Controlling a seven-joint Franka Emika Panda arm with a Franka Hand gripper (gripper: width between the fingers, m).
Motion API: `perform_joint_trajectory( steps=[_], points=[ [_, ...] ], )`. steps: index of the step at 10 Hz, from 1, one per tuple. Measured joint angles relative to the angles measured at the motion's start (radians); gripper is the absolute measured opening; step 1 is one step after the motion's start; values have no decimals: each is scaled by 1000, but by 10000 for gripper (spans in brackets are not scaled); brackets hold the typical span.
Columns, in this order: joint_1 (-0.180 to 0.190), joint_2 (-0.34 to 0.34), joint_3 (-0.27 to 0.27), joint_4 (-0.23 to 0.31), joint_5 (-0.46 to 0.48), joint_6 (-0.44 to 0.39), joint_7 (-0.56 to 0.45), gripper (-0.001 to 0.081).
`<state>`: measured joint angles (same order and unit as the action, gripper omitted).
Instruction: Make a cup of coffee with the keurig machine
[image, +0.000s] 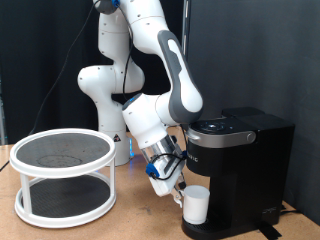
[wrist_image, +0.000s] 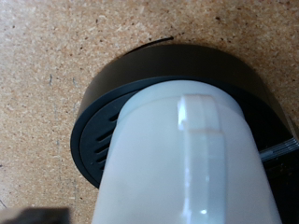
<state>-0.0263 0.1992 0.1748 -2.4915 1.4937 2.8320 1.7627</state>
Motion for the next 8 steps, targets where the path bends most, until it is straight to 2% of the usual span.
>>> perform_joint_trajectory(
  steps=[1, 2, 3, 5, 8],
  points=[
    [0, -1, 0, -1, 0, 0, -2, 414],
    [-1, -2, 0, -4, 13, 0, -20, 616],
    [-6, -6, -2, -13, 42, -5, -62, 698],
    [-27, -32, -14, -53, 29, -54, -90, 729],
    [-52, -79, -33, -120, -115, -135, -17, 734]
  ],
)
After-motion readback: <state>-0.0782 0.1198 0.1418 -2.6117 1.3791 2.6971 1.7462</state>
